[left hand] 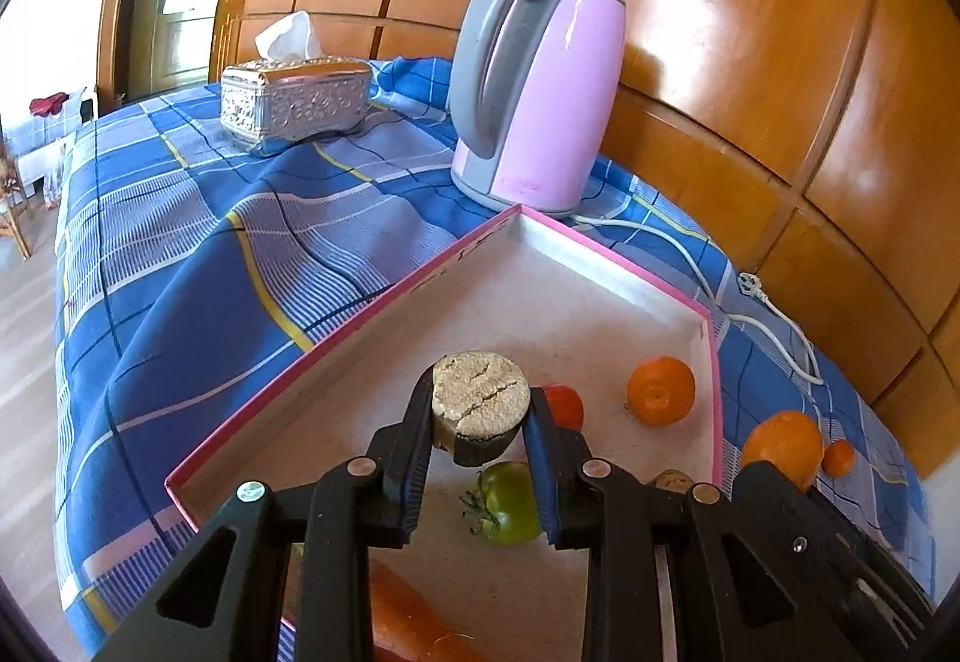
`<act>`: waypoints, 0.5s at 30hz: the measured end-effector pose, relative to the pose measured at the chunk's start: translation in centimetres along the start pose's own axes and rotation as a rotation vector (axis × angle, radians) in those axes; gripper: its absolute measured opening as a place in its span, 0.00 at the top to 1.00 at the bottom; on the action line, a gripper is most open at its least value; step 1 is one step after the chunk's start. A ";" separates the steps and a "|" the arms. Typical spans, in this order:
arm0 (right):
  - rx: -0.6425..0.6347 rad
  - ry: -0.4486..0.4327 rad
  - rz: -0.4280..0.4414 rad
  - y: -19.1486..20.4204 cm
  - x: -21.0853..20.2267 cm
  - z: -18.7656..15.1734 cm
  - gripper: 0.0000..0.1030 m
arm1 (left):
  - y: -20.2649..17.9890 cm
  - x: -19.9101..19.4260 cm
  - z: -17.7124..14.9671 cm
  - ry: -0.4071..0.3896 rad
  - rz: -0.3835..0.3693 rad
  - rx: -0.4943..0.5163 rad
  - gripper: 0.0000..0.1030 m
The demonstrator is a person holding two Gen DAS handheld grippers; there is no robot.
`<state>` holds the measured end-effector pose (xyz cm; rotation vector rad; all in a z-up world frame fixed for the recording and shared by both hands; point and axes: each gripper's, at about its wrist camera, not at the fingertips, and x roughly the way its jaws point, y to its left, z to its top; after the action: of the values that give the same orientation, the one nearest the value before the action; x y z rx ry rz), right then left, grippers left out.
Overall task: Organize fruits
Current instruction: 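Lower and release slice in tray with left tool while right tool releases orange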
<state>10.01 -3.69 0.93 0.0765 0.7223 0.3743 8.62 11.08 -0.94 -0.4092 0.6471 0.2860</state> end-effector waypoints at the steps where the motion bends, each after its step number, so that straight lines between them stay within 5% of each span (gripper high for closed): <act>1: 0.002 0.000 0.000 0.0 0.1 0.0 0.68 | 0.1 0.1 0.0 0.004 0.003 -0.004 0.71; 15: 0.018 0.006 0.041 0.4 0.5 0.2 0.67 | 0.9 -0.1 0.1 -0.018 0.049 -0.043 0.60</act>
<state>10.38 -3.09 0.84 0.1073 0.7314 0.4071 8.24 11.94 -1.11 -0.4314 0.6347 0.3502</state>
